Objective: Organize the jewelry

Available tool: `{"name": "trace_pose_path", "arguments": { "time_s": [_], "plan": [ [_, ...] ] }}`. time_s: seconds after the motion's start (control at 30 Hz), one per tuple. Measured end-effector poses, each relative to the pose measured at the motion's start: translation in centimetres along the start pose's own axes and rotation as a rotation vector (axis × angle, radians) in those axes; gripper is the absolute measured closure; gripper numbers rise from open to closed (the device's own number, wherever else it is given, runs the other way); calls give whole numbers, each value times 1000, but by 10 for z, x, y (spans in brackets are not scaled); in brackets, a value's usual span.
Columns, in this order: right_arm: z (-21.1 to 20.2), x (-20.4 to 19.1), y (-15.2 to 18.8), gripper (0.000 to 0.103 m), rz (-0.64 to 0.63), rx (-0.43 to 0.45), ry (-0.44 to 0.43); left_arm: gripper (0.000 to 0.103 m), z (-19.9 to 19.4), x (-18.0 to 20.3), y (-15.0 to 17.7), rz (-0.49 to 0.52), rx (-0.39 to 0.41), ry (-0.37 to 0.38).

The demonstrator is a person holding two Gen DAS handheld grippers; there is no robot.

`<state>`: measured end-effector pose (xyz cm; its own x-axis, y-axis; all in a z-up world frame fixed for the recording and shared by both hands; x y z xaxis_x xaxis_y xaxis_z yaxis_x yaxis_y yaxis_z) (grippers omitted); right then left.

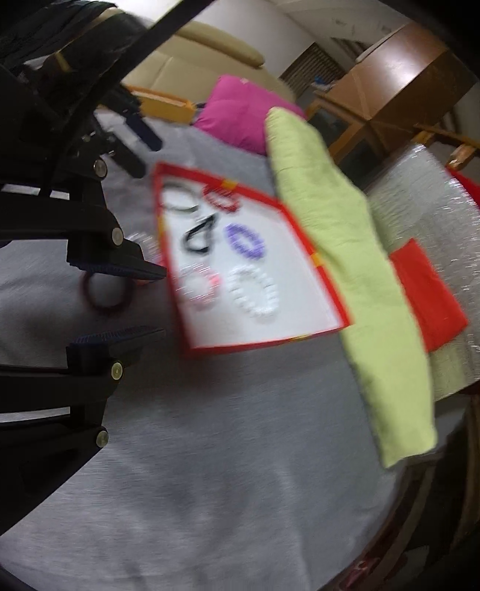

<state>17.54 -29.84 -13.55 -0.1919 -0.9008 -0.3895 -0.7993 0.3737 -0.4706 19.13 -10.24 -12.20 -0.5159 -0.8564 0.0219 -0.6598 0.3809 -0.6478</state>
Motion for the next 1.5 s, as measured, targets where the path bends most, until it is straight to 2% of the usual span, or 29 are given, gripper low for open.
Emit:
{"name": "trace_pose_path", "arguments": {
  "time_s": [0.13, 0.27, 0.37, 0.4, 0.47, 0.53, 0.67, 0.73, 0.87, 1.03, 1.07, 1.5],
  "plan": [
    [18, -5, 21, 74, -91, -79, 29, 45, 8, -3, 5, -49, -40, 25],
    [32, -8, 32, 74, -144, -123, 50, 45, 16, -2, 6, -105, -79, 100],
    [34, -12, 34, 75, -206, -112, 73, 48, 23, 4, 8, -106, -100, 134],
    [35, -13, 35, 76, -228, -111, 81, 53, 24, 8, 8, -99, -107, 145],
    [34, -13, 36, 95, -269, -99, 114, 57, 28, 14, 8, -94, -119, 168],
    [33, -12, 36, 98, -296, -96, 123, 60, 32, 19, 8, -92, -130, 182],
    [21, 4, 23, 98, -265, -45, 159, 63, 40, 31, 6, -91, -146, 205],
    [13, 18, 14, 98, -205, -29, 147, 63, 46, 36, 5, -93, -157, 206],
    [8, 33, 7, 98, -145, -36, 139, 65, 52, 41, 3, -89, -157, 197],
    [9, 30, 6, 98, -145, -48, 127, 85, 54, 48, 4, -61, -145, 207],
    [10, 29, 6, 98, -143, -47, 125, 93, 53, 50, 5, -49, -143, 214],
    [15, 23, 7, 98, -144, -55, 121, 95, 30, 40, 21, 19, -141, 222]
  ]
}}
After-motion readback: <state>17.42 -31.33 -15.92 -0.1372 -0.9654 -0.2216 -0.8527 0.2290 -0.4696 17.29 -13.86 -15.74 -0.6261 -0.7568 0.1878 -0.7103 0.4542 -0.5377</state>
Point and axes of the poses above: each gripper's, at about its wrist camera, not at the fingertips, and z roughly the way its jaws point, x to its right, y to its underside, the point moved 5 cm from there along z, roughly the way its jaws point, and after that the axes turned 6 degrees about y, right-handed, at the moved point
